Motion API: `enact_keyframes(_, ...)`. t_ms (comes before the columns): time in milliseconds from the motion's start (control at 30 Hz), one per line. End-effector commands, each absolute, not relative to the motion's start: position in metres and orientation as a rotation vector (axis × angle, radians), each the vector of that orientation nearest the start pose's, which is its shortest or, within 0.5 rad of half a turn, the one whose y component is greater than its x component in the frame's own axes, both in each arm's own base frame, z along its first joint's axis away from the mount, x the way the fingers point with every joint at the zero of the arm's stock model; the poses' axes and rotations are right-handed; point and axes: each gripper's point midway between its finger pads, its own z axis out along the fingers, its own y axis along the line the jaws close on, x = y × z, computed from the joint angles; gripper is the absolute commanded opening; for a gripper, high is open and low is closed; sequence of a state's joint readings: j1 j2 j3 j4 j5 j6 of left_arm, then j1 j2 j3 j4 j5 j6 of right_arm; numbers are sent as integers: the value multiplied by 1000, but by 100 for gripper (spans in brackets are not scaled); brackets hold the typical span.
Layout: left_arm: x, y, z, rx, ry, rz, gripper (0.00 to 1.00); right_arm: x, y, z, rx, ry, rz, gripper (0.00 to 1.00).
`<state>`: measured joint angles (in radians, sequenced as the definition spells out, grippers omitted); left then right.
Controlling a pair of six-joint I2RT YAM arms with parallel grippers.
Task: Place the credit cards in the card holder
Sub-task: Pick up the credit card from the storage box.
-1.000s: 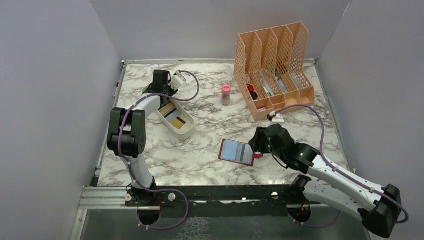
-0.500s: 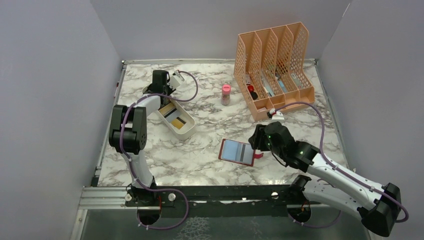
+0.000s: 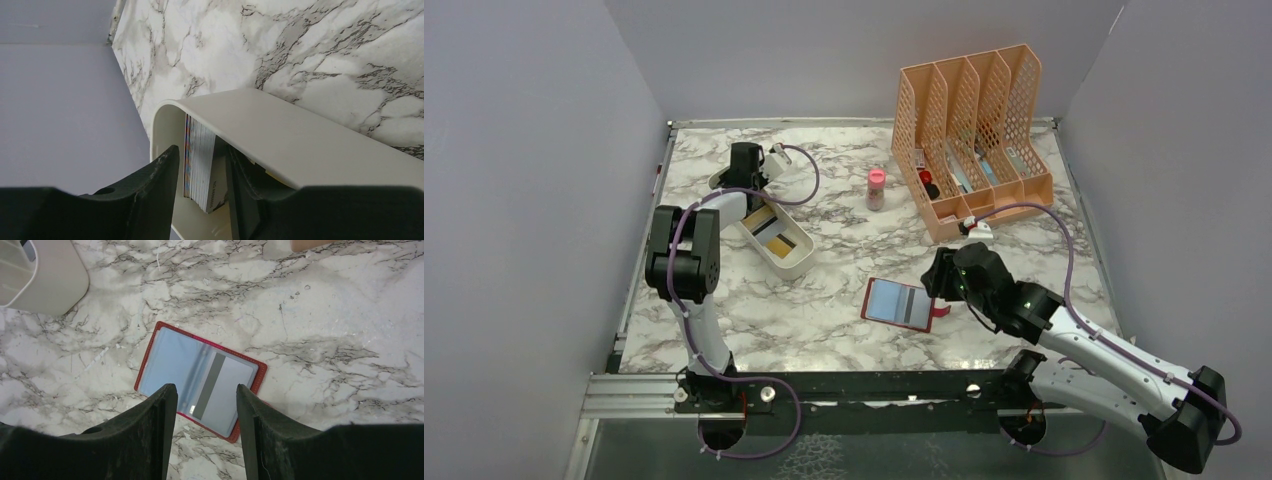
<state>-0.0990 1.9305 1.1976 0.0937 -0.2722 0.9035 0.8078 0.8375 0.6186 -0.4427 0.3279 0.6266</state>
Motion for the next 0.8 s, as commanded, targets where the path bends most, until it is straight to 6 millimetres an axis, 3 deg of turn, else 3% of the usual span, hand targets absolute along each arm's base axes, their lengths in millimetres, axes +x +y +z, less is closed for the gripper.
enact_keyframes(0, 516, 35, 73, 963, 2079, 774, 42, 217, 170, 150, -1, 2186, 426, 52)
enact_keyframes(400, 510, 32, 57, 1002, 2119, 740, 42, 217, 170, 151, -3, 2182, 427, 52)
enact_keyframes(600, 507, 30, 57, 996, 2120, 713, 23, 218, 171, 148, -7, 2186, 425, 52)
enact_keyframes(767, 505, 34, 52, 1008, 2136, 747, 29, 218, 174, 147, -18, 2188, 432, 52)
